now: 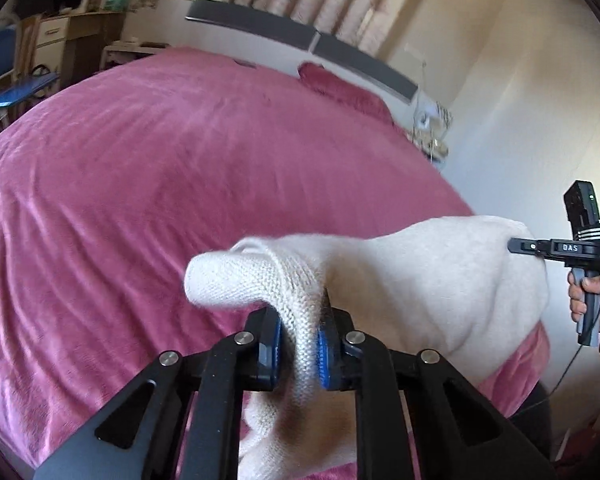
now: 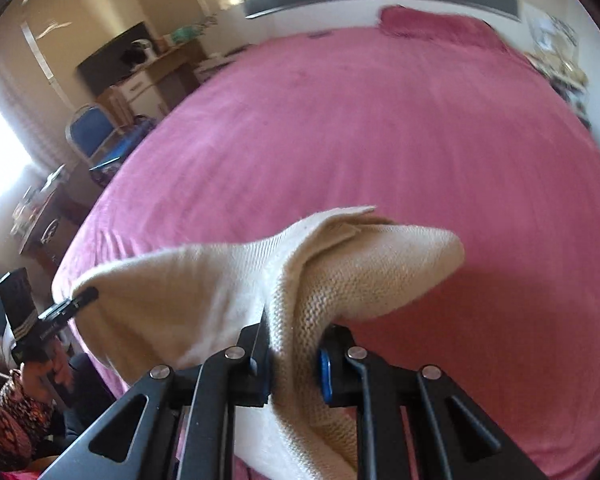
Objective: Fold clothes
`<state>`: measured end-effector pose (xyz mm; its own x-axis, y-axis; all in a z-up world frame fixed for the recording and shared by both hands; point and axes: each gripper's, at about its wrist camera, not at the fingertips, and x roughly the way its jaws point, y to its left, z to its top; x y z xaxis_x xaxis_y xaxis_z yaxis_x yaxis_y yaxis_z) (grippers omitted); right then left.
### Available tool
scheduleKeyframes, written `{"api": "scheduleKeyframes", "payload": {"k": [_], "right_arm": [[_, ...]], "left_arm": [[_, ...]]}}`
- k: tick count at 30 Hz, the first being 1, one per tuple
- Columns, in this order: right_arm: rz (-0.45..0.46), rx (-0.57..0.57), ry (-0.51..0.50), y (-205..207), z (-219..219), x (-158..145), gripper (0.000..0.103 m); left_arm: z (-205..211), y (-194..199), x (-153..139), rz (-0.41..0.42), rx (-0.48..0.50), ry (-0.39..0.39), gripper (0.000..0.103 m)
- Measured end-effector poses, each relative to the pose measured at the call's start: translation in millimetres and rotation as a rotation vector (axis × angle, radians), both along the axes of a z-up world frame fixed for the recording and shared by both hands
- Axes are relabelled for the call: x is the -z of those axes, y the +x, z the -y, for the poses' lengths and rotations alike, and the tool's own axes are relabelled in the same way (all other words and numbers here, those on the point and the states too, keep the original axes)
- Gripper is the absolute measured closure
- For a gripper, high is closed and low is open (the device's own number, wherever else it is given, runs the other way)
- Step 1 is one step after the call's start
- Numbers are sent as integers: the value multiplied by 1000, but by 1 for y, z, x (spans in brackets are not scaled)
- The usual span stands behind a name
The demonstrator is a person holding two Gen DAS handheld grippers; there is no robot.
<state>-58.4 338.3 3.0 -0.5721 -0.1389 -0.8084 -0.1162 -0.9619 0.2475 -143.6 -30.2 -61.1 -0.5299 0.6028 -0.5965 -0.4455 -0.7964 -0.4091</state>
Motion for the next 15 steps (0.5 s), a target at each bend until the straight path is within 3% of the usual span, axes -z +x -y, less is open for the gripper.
{"api": "scheduleKeyframes", "payload": {"k": [7, 15], "right_arm": [[-31, -175, 45, -83, 81, -27, 87], [-95, -334, 80, -200, 181, -42, 87]], "left_arm": [[73, -8, -5, -10, -175, 89, 89], [156, -37, -16, -85, -405, 35, 89]]}}
